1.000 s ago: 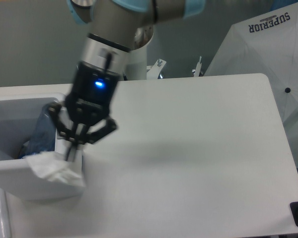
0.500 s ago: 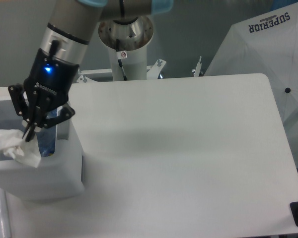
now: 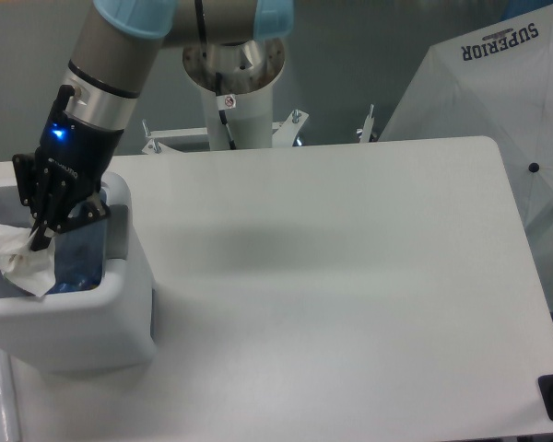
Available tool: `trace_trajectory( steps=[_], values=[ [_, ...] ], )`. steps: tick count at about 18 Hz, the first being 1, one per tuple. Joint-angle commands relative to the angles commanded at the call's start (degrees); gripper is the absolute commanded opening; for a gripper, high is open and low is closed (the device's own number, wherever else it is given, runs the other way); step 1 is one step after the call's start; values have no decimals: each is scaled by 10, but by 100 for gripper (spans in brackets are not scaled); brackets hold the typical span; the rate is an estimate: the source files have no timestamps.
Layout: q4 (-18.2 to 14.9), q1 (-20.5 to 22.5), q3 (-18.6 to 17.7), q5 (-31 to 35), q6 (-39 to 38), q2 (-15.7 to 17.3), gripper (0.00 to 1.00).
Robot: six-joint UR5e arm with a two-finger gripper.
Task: Place the trash in the trash can
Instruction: 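Lower the tissue into the bin and open the gripper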
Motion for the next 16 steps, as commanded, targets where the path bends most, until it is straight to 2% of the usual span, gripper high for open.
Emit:
trace_trajectory(
  steps=[2, 3, 5, 7, 8, 9, 12, 16],
  values=[
    [0, -2, -2, -1, 1, 2, 13],
    [1, -3, -4, -2, -2, 2, 23],
    [1, -3, -3, -3, -5, 2, 43],
    [2, -3, -2, -4, -7, 2, 74],
    [3, -2, -2, -3, -6, 3, 94],
    [4, -2, -3, -3, -5, 3, 100],
    [7, 2, 3, -1, 2, 3, 100],
    [14, 32, 39, -1, -3, 6, 100]
  ],
)
